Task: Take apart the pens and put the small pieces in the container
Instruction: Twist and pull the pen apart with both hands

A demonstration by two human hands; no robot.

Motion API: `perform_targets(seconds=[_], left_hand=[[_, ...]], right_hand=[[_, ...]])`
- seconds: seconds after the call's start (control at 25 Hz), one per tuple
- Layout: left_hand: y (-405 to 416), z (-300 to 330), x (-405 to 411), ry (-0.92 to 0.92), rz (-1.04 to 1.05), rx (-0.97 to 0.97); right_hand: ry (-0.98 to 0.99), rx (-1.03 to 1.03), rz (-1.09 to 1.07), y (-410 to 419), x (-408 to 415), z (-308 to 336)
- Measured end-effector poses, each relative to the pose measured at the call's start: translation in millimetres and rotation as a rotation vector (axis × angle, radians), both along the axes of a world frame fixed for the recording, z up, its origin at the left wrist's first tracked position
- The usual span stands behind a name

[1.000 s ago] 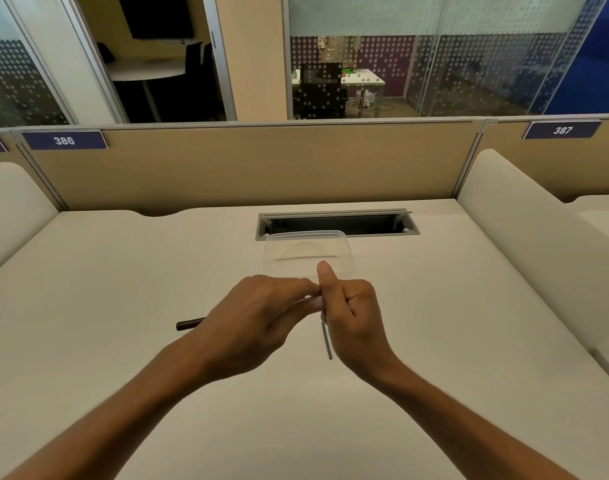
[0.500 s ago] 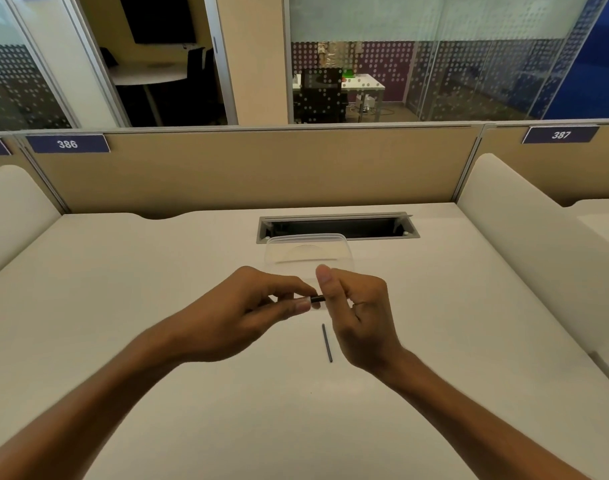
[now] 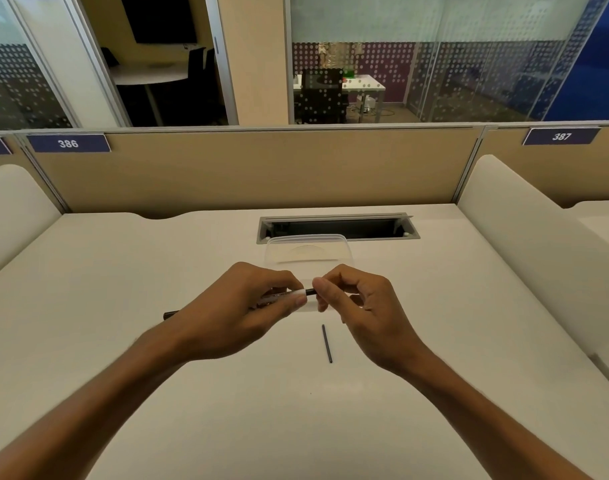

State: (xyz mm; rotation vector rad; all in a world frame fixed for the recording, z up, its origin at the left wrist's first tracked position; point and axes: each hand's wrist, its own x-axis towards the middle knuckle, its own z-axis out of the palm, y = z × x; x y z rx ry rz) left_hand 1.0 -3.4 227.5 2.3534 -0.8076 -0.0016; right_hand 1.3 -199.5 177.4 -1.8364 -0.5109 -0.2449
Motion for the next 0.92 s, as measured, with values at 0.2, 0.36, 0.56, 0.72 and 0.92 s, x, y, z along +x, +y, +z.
perform_targets(seconds=[0.2, 0.36, 0.56, 0.72, 0.92], left_hand=[[1.5, 0.8, 0.5, 0.019, 0.02, -0.003], [2.0, 0.6, -2.1, -0.047, 0.005, 0.026], [1.2, -2.7, -1.9, -0.199, -0.014, 0.101], [1.4, -3.9, -2.8, -0.222, 0.02, 0.13], [4.6, -1.1, -2.9, -0.169, 0.034, 0.094]], right_hand=[[-0.008, -0.001, 0.048, -8.2, 0.9, 3.9], [-0.017, -0.013, 0.002, -12.0, 3.4, 4.7], [0.036, 0.023, -0.105, -8.2, 6.7, -2.7], [0.098, 0.03, 0.007, -7.1, 6.1, -6.5], [0.127, 0.078, 0.059, -8.2, 5.9, -4.5]])
